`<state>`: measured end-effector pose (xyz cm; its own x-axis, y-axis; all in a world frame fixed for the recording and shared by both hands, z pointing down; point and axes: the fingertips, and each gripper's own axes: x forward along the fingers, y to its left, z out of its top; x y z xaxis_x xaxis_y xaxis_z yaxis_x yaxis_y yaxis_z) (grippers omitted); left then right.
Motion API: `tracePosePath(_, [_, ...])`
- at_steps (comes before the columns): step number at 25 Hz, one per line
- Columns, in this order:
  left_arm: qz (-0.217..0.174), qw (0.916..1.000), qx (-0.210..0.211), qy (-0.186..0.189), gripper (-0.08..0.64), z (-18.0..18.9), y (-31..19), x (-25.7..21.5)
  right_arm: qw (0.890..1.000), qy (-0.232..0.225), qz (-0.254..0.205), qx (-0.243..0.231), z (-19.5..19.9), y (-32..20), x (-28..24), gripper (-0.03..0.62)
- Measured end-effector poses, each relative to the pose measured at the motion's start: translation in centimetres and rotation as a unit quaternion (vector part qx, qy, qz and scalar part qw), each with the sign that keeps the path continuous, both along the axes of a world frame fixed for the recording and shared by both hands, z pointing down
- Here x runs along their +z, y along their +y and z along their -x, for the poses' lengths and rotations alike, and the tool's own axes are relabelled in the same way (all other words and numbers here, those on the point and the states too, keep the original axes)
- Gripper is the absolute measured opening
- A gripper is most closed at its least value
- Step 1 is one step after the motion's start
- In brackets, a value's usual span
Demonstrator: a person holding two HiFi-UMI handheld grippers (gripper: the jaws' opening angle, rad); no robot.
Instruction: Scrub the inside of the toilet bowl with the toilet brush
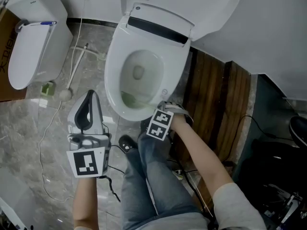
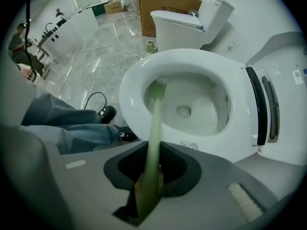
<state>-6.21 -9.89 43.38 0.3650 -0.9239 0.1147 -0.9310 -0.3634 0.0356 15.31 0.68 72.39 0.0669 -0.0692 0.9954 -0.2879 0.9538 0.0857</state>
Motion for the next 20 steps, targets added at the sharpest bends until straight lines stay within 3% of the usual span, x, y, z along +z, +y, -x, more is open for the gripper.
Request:
tracePosePath(3, [-0.001, 1.0000, 0.000, 0.000, 0.002, -0.2, -0.1, -0.2, 1.000, 0.008, 0.002, -0.012, -0.7, 0.1, -0.1, 0.074])
tracePosePath(6, [-0.002, 1.0000, -0.001, -0.002, 0.002, -0.3, -0.3, -0.4, 0.999, -0.018, 0.007, 0.046, -0.7, -0.3, -0.4, 0.074])
tracePosePath(9, [-0.002, 1.0000, -0.004, -0.003, 0.002, -0.2, -0.6, -0.3, 0.994, -0.031, -0.018, 0.106, -0.8, -1.9, -0.6, 0.072])
tracePosePath(20, [0.007, 0.9994, -0.033, -0.001, 0.002, 0.7, -2.2, 0.3, 0.977, -0.029, -0.097, 0.190, -2.4, -8.8, -1.0, 0.074])
